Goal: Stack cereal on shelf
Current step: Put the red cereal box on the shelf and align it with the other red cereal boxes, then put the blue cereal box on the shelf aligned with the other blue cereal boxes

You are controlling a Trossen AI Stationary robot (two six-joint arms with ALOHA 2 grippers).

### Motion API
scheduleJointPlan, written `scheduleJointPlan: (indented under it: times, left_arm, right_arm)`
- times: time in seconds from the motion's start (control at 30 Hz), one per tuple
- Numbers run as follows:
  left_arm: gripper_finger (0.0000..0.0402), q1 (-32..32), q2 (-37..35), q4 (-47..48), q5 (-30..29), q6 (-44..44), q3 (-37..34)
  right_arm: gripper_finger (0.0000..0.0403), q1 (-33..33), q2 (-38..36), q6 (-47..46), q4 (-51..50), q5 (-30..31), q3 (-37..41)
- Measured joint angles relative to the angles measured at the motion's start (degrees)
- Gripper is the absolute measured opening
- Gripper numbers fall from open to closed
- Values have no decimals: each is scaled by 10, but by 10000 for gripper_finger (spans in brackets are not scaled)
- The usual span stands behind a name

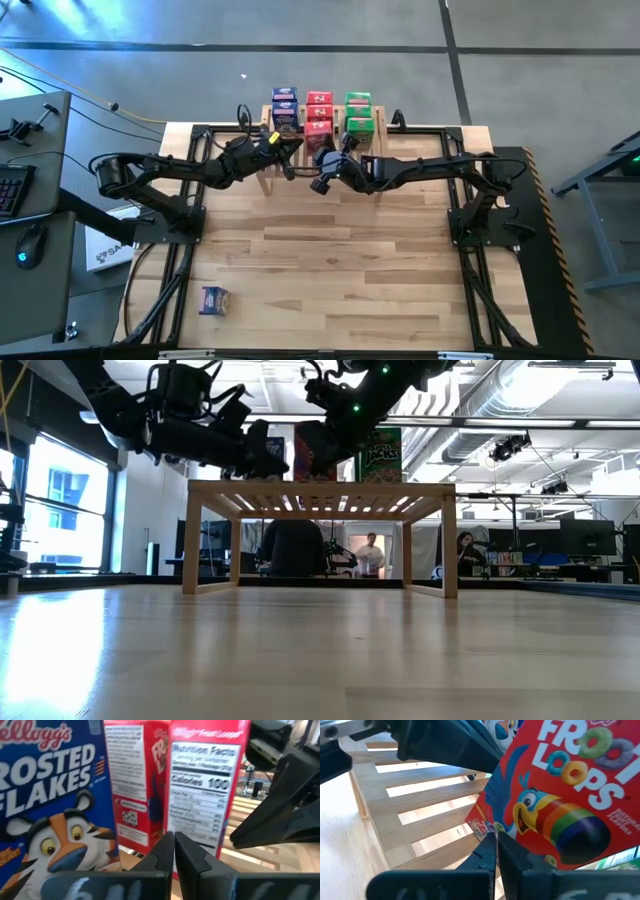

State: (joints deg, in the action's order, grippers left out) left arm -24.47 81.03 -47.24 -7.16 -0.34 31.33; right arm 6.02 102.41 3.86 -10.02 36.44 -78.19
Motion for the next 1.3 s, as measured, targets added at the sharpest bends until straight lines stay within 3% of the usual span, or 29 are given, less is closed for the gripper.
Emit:
scheduleJointPlan:
  times: [0.53, 0.87, 1.1, 1.2, 1.3]
  left_arm:
    - [7, -14, 20, -6, 22, 10, 22]
    - [7, -14, -24, 20, 49, 13, 22]
    - [7, -14, -64, 76, 52, 26, 20]
    - [7, -14, -80, 66, 56, 25, 2]
    - [7, -14, -98, 66, 59, 25, -21]
  right_arm:
    - [0, 0, 0, -9, 8, -11, 0]
    - [0, 21, 0, -25, 18, -37, 0]
    - [0, -8, -14, -9, 22, -38, 0]
    - [0, -18, -33, 0, 54, -55, 24]
    - [0, -26, -45, 8, 159, -103, 87]
